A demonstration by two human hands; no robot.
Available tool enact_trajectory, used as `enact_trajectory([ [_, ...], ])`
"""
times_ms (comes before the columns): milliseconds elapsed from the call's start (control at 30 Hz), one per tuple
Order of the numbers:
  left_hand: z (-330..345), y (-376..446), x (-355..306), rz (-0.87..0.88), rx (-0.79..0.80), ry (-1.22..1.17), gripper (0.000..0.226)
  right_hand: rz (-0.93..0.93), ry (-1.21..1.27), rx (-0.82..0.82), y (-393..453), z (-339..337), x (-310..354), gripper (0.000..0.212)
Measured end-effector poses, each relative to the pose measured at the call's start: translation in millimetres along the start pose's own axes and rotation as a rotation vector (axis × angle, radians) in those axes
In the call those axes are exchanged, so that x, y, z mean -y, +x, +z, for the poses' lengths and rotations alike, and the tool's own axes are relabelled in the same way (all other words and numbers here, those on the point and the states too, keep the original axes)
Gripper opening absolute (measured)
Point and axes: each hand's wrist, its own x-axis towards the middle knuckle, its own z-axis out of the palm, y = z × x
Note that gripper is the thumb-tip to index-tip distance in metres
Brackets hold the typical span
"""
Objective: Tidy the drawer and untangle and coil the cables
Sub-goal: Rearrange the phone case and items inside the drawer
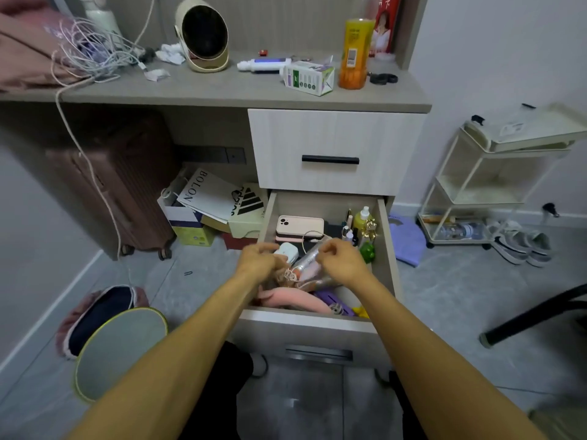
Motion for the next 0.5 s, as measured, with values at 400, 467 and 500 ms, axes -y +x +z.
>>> enact_trajectory([
  [400, 40, 72, 42, 0.227, 0.126, 0.660, 0.015, 0.108, -0.141, 0.056, 31, -2, -76, 0.019],
  [467, 54, 85, 41, 0.271, 0.218, 0.853, 0.030, 0.109, -0.167, 0.052, 42, -6, -84, 0.023],
  [500, 62, 92, 41, 0.311, 0.269, 0.952, 0.040, 0.103, -0.173, 0.052, 47, -7, -87, 0.024],
])
